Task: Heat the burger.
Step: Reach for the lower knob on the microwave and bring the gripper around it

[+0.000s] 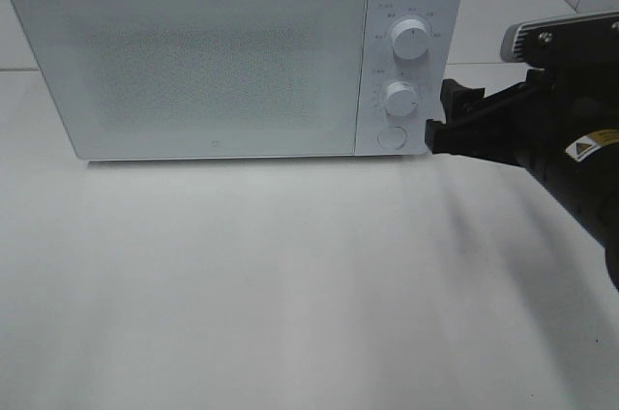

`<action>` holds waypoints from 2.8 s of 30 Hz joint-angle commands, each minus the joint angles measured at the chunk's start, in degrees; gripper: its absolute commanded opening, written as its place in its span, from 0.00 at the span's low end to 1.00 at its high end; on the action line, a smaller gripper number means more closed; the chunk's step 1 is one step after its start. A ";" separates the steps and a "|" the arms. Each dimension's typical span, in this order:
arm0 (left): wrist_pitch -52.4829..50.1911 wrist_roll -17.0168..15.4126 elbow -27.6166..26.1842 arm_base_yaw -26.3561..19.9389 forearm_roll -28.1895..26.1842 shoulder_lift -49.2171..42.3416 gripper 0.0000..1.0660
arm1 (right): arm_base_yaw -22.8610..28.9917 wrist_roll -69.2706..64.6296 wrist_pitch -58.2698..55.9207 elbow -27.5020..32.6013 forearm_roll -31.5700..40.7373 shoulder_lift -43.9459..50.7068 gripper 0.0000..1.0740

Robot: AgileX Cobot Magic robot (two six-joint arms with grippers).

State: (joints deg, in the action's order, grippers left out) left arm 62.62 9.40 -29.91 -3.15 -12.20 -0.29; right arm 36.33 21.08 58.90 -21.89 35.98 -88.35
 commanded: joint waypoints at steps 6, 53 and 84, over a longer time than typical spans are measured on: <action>-0.80 -0.52 0.06 -0.11 -0.46 -1.09 0.92 | 5.50 -0.17 5.16 0.29 5.10 -4.81 0.69; -0.80 -0.52 0.06 -0.11 -0.46 -1.09 0.92 | 7.33 -8.02 9.80 -0.46 3.27 -10.60 0.67; -0.80 -0.52 0.06 -0.11 -0.46 -1.09 0.92 | 2.41 -7.56 10.60 -12.83 1.15 -22.75 0.67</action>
State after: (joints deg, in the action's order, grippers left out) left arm 62.62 9.40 -29.91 -3.15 -12.20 -0.29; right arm 39.08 13.52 68.93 -34.21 38.04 -111.15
